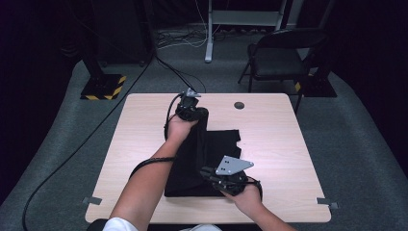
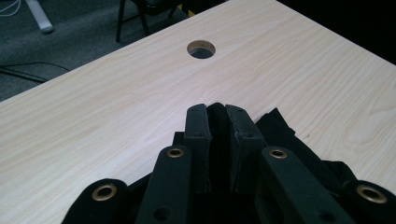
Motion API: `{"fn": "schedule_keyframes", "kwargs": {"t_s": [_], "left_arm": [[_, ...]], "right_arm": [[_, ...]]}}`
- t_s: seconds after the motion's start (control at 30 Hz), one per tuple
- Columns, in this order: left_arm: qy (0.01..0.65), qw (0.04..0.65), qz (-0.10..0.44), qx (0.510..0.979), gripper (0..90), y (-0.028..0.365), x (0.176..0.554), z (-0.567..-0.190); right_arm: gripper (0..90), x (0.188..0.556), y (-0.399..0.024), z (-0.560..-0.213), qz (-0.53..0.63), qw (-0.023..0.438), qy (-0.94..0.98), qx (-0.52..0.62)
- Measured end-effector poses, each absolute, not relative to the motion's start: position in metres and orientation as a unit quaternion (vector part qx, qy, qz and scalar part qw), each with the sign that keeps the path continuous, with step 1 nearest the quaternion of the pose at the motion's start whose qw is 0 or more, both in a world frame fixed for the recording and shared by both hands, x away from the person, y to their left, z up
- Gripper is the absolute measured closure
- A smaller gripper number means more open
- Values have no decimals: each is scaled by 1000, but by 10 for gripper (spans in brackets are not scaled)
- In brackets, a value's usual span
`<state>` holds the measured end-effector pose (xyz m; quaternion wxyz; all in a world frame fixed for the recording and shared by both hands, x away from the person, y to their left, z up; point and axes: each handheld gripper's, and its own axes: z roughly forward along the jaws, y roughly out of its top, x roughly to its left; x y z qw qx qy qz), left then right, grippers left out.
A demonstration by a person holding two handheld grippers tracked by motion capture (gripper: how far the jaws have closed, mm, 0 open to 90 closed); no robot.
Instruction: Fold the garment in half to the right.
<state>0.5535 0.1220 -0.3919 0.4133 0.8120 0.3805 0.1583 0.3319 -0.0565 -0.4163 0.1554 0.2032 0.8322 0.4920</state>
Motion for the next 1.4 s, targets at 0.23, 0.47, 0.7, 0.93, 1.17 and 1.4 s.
{"fn": "schedule_keyframes", "kwargs": {"t_s": [0.23, 0.47, 0.7, 0.93, 1.17, 1.4], "left_arm": [[375, 405, 153, 820, 798, 107, 555, -403], [378, 409, 142, 819, 797, 95, 555, -415], [367, 405, 137, 826, 795, 83, 555, -422], [359, 401, 132, 832, 794, 72, 555, -430], [353, 403, 124, 835, 787, 62, 555, -435], [349, 409, 109, 836, 760, 59, 555, -445]], "right_arm": [[811, 330, -68, -427, 484, 150, 834, 220], [811, 327, -75, -433, 476, 155, 837, 222], [808, 327, -84, -441, 462, 152, 841, 236], [807, 329, -88, -443, 431, 147, 860, 232], [805, 330, -93, -444, 419, 142, 866, 234], [797, 333, -102, -452, 409, 127, 867, 255]]}}
